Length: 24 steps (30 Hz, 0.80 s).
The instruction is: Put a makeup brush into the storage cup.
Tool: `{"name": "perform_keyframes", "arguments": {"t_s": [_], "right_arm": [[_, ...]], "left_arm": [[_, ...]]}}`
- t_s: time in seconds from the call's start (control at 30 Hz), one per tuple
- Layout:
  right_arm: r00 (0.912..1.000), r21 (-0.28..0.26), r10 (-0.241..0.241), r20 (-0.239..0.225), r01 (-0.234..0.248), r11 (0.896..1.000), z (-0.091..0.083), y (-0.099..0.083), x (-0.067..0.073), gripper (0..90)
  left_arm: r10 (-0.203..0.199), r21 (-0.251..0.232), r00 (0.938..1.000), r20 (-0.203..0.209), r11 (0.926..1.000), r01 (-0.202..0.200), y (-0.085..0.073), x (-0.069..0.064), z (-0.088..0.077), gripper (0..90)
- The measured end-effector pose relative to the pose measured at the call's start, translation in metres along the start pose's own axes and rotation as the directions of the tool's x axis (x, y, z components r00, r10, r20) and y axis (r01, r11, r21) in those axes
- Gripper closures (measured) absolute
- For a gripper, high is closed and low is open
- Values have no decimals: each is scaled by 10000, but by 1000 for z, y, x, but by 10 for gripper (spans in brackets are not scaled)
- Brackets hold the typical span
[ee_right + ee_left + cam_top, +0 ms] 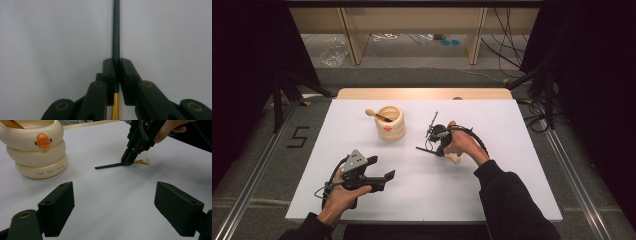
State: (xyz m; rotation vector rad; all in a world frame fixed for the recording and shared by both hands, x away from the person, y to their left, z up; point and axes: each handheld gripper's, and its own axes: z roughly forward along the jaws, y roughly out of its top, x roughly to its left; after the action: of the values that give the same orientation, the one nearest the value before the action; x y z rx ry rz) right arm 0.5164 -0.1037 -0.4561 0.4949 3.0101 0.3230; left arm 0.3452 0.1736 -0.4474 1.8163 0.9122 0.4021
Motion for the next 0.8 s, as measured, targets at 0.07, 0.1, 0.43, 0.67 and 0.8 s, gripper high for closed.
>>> {"name": "perform_keyframes", "arguments": {"t_s": [0.07, 0.1, 0.43, 0.67, 0.8], "right_arm": [[10000, 7, -67, 11, 67, 10000, 0, 0, 0, 832], [9999, -26, -120, 19, 120, 9999, 0, 0, 1, 832], [9999, -683, 71, 111, -63, 9976, -16, 1, 7, 831], [9992, -1241, -281, 286, 315, 9918, -37, -6, 13, 832], [9971, -1578, -509, 574, 594, 9857, -50, -10, 19, 831]], "left_arm": [[-188, -3, 9998, -39, 9998, 188, 0, -1, 0, 162], [-186, -6, 9998, -37, 9998, 186, 0, -1, 0, 162], [-178, 48, 9998, -35, 9998, 178, -1, 0, 0, 162], [-209, 336, 9998, 11, 9992, 209, -3, 7, 4, 162], [-283, 454, 9995, -128, 9985, 289, -4, 14, 7, 163]]}}
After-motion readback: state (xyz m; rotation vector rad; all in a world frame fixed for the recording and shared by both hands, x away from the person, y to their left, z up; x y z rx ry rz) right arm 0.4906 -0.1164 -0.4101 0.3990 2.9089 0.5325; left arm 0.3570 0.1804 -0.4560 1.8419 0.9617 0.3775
